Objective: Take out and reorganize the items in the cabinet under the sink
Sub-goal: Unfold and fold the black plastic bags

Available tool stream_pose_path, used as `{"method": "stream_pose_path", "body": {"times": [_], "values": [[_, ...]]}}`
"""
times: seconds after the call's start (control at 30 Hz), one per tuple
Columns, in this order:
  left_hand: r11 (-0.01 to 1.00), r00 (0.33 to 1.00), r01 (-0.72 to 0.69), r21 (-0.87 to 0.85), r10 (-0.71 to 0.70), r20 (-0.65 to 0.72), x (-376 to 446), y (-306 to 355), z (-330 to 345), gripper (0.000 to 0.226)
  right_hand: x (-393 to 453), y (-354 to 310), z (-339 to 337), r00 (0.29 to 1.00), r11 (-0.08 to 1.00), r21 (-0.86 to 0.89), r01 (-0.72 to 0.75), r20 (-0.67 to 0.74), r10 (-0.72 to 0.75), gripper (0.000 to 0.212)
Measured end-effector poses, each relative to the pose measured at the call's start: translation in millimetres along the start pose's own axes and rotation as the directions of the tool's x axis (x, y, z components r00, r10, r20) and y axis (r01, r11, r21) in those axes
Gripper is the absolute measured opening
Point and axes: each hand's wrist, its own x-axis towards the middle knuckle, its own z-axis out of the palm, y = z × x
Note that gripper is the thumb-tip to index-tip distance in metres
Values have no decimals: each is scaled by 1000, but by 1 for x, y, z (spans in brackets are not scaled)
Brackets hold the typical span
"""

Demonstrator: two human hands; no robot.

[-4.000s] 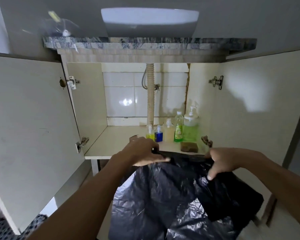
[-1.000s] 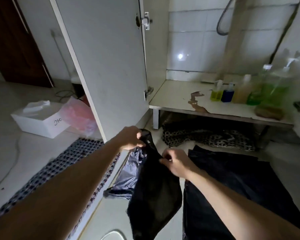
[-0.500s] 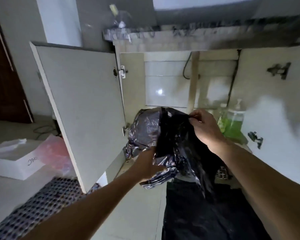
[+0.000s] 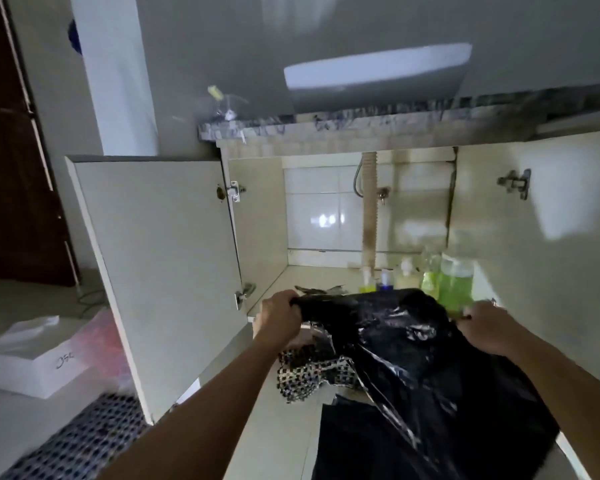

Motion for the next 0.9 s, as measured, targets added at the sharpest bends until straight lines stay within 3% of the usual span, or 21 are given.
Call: {"method": "stream_pose_path", "body": {"times": [0.07,0.1,0.13,0.2,0.3,0.47,0.57,0.67,0.77,0.83,0.9], "values": [[998,999,-31,-46,30,-11,-4,7,3,29,-2,1,7,964,981,-178,77,263,-28,7],[996,996,-85,-40,86,21,-7,11,5,30,-6,-6,6,949,979,-183,93,313,-32,15],[987,986,-156,-36,157,51,-9,16,7,31,-10,-14,3,946,984,-150,98,321,-46,36],[952,951,-289,-96,298,85,-13,28,6,33,-17,-35,-4,978,991,-63,120,179,-107,63],[862,857,-479,-167,500,123,-18,44,1,35,-19,-59,-7,969,961,130,245,7,-248,58],[719,707,-659,-221,693,141,-20,52,-15,40,-26,-70,13,924,913,205,352,76,-374,78],[666,649,-707,-237,745,155,-21,52,-23,39,-30,-75,17,899,906,102,411,121,-421,69],[649,628,-717,-255,760,168,-21,49,-26,38,-30,-77,20,881,892,118,436,146,-449,57],[644,615,-728,-236,765,191,-20,47,-29,36,-27,-79,29,887,922,60,383,254,-385,41],[655,631,-745,-123,753,188,-13,38,-31,37,-25,-80,26,912,939,7,344,233,-336,29],[707,698,-707,2,698,160,-3,23,-35,40,-23,-78,16,935,940,41,338,100,-340,8]]}}
